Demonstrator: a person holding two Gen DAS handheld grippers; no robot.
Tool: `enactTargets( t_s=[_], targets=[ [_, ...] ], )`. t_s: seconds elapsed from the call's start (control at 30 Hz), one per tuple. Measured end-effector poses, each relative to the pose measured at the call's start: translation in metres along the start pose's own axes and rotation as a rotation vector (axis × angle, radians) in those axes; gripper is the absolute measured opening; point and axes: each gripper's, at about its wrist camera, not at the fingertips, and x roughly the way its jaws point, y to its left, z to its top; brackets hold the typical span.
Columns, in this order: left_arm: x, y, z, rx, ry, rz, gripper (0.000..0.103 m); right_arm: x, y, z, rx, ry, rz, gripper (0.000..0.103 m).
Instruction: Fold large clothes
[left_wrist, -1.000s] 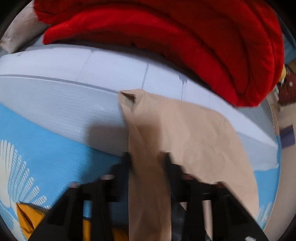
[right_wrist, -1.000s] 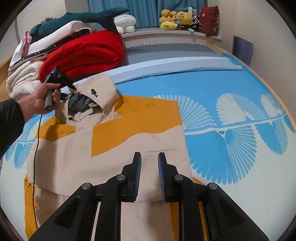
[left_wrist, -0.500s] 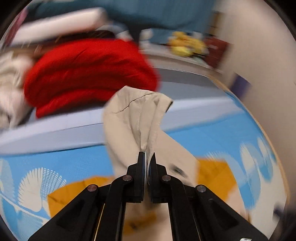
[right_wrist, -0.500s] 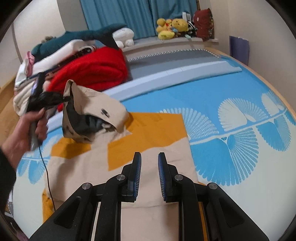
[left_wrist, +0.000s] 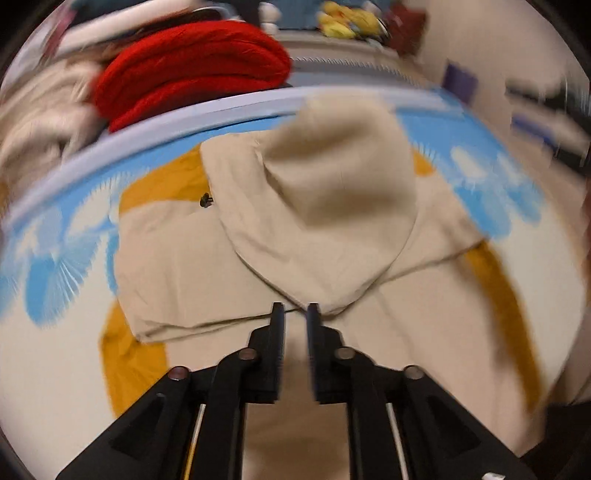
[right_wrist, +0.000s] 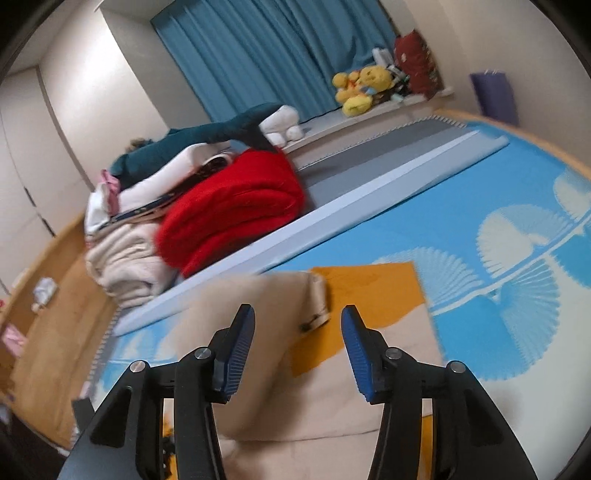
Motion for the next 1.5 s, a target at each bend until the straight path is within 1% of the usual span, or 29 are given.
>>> enactTargets(
  t_s=[0.07, 0.13, 0.17, 0.23, 0.3, 0.37, 0.4, 0.47, 0.53, 0.57, 0.6, 0.67, 0.7, 0.73, 0.77, 0.8, 0.87, 0.9, 0.93, 0.97, 1.0, 1.07, 1.1, 1.13, 1.17, 1.23, 1.37, 1.43, 1.5],
  targets=[
    [-0.002, 0.013, 0.005, -0.086, -0.040, -0.025, 0.021, 0.008, -0.001, -0.004, 0.027, 0.038, 0.027, 0.050],
    [0.006, 0.029, 0.014, -0.192, -0.036, -0.042, 0.022, 0.022, -0.004, -0.012, 0.049, 0.097, 0.047, 0.051],
    [0.015, 0.040, 0.017, -0.263, -0.023, -0.069, 0.023, 0.032, -0.005, -0.017, 0.065, 0.138, 0.063, 0.051],
    [0.035, 0.055, 0.014, -0.405, 0.020, -0.133, 0.025, 0.050, -0.007, -0.028, 0.091, 0.207, 0.081, 0.051],
    [0.061, 0.067, 0.006, -0.579, 0.083, -0.233, 0.029, 0.069, -0.007, -0.039, 0.097, 0.275, 0.077, 0.051],
    [0.078, 0.067, -0.001, -0.660, 0.134, -0.280, 0.030, 0.085, -0.006, -0.049, 0.091, 0.315, 0.078, 0.051],
    [0.086, 0.065, -0.005, -0.677, 0.159, -0.277, 0.030, 0.093, -0.005, -0.054, 0.086, 0.333, 0.074, 0.051],
    [0.093, 0.060, -0.008, -0.690, 0.171, -0.260, 0.029, 0.104, -0.005, -0.061, 0.072, 0.358, 0.065, 0.051],
    [0.097, 0.060, -0.006, -0.701, 0.176, -0.280, 0.027, 0.117, -0.004, -0.069, 0.051, 0.391, 0.031, 0.051],
    [0.096, 0.060, -0.005, -0.704, 0.167, -0.289, 0.016, 0.121, -0.005, -0.072, 0.046, 0.402, 0.015, 0.051],
    [0.092, 0.061, -0.001, -0.708, 0.144, -0.304, 0.008, 0.127, -0.007, -0.076, 0.048, 0.412, 0.004, 0.051],
    [0.084, 0.065, 0.011, -0.699, 0.086, -0.326, 0.003, 0.133, -0.011, -0.078, 0.062, 0.418, 0.006, 0.049],
    [0.071, 0.064, 0.020, -0.673, 0.037, -0.337, 0.001, 0.134, -0.012, -0.078, 0.075, 0.411, 0.023, 0.032],
    [0.067, 0.065, 0.024, -0.654, 0.001, -0.339, 0.000, 0.135, -0.011, -0.078, 0.084, 0.410, 0.046, 0.002],
    [0.050, 0.064, 0.033, -0.618, -0.067, -0.325, 0.000, 0.135, -0.010, -0.076, 0.100, 0.411, 0.093, 0.002],
    [0.035, 0.064, 0.039, -0.587, -0.131, -0.308, 0.000, 0.129, -0.009, -0.072, 0.138, 0.373, 0.153, 0.002],
    [0.025, 0.063, 0.042, -0.566, -0.172, -0.296, 0.000, 0.111, -0.009, -0.063, 0.199, 0.268, 0.195, 0.002],
    [0.032, 0.061, 0.040, -0.558, -0.131, -0.277, 0.000, 0.104, -0.013, -0.063, 0.238, 0.226, 0.196, 0.002],
    [0.042, 0.059, 0.038, -0.551, -0.079, -0.256, 0.000, 0.104, -0.017, -0.065, 0.259, 0.226, 0.170, 0.002],
    [0.066, 0.055, 0.032, -0.543, 0.040, -0.215, 0.000, 0.111, -0.023, -0.074, 0.273, 0.272, 0.089, 0.002],
    [0.093, 0.053, 0.019, -0.553, 0.174, -0.177, 0.000, 0.123, -0.030, -0.087, 0.279, 0.351, -0.011, 0.002],
    [0.122, 0.058, -0.003, -0.615, 0.307, -0.145, 0.002, 0.147, -0.056, -0.119, 0.352, 0.519, -0.162, 0.002],
    [0.128, 0.059, -0.008, -0.636, 0.329, -0.136, 0.005, 0.155, -0.070, -0.136, 0.411, 0.587, -0.208, 0.002],
    [0.128, 0.058, -0.005, -0.636, 0.327, -0.131, 0.005, 0.159, -0.079, -0.146, 0.458, 0.626, -0.227, 0.002],
    [0.122, 0.056, 0.001, -0.622, 0.309, -0.124, 0.006, 0.160, -0.079, -0.147, 0.453, 0.632, -0.235, 0.002],
    [0.104, 0.054, 0.015, -0.571, 0.233, -0.084, 0.006, 0.157, -0.067, -0.135, 0.373, 0.601, -0.235, 0.004],
    [0.072, 0.042, 0.037, -0.482, 0.092, 0.047, 0.013, 0.136, -0.033, -0.103, 0.193, 0.448, -0.250, 0.009],
    [0.067, 0.035, 0.043, -0.441, 0.047, 0.056, 0.013, 0.125, -0.020, -0.091, 0.137, 0.377, -0.252, 0.015],
    [0.070, 0.022, 0.045, -0.373, 0.030, 0.023, 0.013, 0.117, -0.008, -0.081, 0.074, 0.295, -0.243, 0.021]
  ],
)
